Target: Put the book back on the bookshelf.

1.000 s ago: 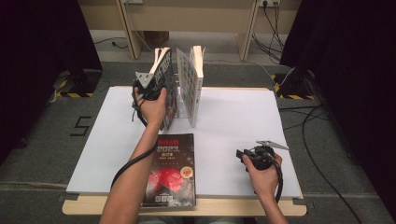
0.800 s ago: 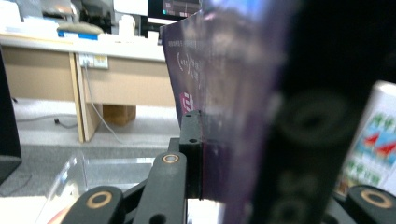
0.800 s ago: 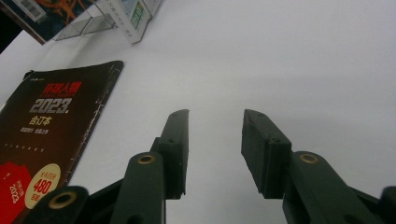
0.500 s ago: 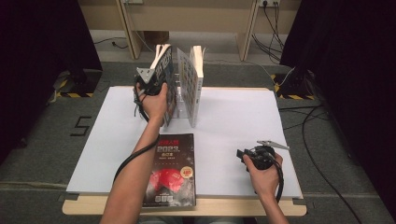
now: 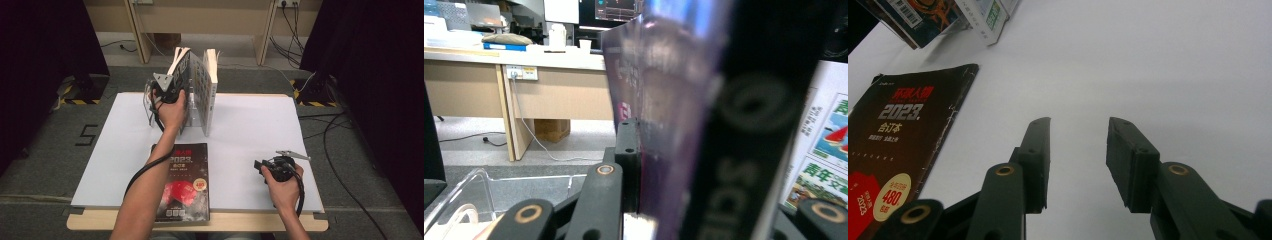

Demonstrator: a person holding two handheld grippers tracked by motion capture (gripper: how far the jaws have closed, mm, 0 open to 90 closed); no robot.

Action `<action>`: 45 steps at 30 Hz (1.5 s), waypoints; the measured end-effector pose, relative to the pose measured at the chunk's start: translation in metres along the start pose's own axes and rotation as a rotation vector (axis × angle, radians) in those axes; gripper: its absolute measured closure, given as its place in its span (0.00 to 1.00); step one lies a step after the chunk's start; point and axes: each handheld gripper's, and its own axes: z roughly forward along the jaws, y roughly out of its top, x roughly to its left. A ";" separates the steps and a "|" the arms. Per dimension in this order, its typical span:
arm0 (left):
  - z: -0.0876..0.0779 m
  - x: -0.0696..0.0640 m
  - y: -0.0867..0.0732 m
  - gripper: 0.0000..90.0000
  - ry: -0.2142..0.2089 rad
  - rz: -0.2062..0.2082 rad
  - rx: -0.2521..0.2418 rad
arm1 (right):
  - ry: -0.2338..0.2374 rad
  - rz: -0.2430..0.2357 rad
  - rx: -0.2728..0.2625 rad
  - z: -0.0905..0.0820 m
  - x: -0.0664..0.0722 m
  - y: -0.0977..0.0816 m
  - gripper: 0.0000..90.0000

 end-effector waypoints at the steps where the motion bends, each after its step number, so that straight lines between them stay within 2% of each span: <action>1: -0.001 -0.001 -0.001 0.83 -0.011 0.003 0.005 | -0.001 -0.002 0.000 0.000 0.000 0.000 0.70; 3: -0.001 -0.002 -0.001 0.81 -0.017 0.009 0.012 | -0.001 0.000 -0.001 0.000 0.001 0.000 0.70; 4: -0.003 -0.001 -0.003 0.80 -0.038 0.003 0.025 | -0.002 -0.003 -0.003 -0.001 0.001 0.000 0.70; 8: -0.006 -0.001 -0.005 0.78 -0.053 0.021 0.022 | -0.001 -0.001 -0.003 -0.001 0.002 -0.001 0.70; 9: -0.008 0.001 -0.005 0.77 -0.070 0.003 0.025 | -0.002 -0.004 -0.002 -0.001 0.003 -0.001 0.70; 12: -0.009 0.000 -0.004 0.71 -0.109 0.014 0.041 | -0.001 -0.005 0.003 0.000 0.004 -0.002 0.70; 13: -0.009 0.000 -0.004 0.69 -0.109 0.014 0.041 | -0.001 -0.005 0.003 0.000 0.004 -0.002 0.70; 15: -0.010 -0.002 -0.005 0.66 -0.124 0.046 0.046 | -0.003 -0.011 0.007 0.001 0.005 -0.002 0.70; 21: -0.017 -0.006 -0.003 0.56 -0.155 0.039 0.052 | 0.000 -0.008 0.006 0.000 0.005 -0.002 0.70; 30: -0.031 -0.008 0.000 0.45 -0.184 0.054 0.052 | -0.002 -0.010 0.006 0.000 0.007 -0.002 0.70; 40: -0.041 -0.006 -0.001 0.43 -0.199 0.068 0.061 | -0.001 -0.011 0.010 0.001 0.007 -0.003 0.69; 45: -0.048 -0.006 -0.005 0.43 -0.210 0.045 0.071 | 0.000 -0.015 0.009 0.001 0.008 -0.003 0.69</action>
